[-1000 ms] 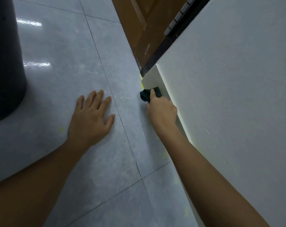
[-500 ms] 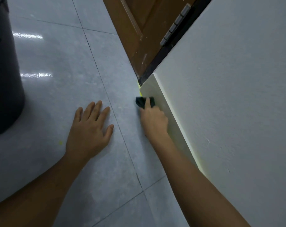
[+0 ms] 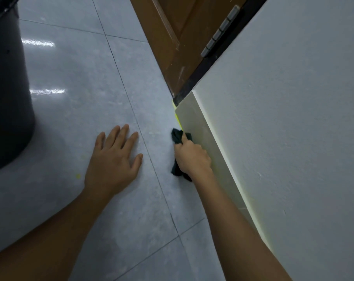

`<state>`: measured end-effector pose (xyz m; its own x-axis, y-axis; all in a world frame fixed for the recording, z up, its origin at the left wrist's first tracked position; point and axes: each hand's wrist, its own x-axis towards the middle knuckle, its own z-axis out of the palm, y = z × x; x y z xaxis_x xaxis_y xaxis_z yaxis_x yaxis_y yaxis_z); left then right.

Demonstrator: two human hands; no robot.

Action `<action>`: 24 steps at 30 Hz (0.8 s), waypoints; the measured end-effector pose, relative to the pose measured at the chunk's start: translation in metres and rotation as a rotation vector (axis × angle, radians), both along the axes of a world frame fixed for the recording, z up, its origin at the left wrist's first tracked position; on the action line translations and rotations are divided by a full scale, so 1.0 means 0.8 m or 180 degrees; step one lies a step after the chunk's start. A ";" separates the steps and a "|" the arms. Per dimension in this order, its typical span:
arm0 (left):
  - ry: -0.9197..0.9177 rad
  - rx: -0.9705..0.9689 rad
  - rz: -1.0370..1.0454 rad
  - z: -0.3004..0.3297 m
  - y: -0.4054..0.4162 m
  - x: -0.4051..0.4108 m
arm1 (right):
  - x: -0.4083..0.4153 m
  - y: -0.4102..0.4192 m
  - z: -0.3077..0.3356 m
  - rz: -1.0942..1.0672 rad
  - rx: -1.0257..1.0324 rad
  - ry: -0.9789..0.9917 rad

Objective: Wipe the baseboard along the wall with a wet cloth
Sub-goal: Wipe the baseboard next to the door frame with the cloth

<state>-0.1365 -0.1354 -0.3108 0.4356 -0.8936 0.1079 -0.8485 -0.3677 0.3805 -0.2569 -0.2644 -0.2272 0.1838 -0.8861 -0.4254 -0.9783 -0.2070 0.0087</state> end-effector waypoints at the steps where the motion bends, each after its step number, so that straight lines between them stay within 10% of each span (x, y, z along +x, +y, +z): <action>1: -0.0011 0.0000 -0.0013 0.000 -0.001 0.001 | -0.010 0.006 0.010 -0.0123 0.0119 0.0103; 4: -0.0055 -0.0027 -0.0010 0.001 -0.006 0.007 | -0.015 0.014 0.038 -0.0161 0.0297 0.0356; 12: -0.0029 0.0038 -0.0010 0.000 0.000 -0.004 | 0.070 -0.041 -0.007 -0.0425 0.0299 -0.1650; 24: -0.0037 -0.0046 -0.0010 -0.003 -0.001 -0.003 | -0.031 0.010 -0.022 -0.0390 -0.0085 -0.0744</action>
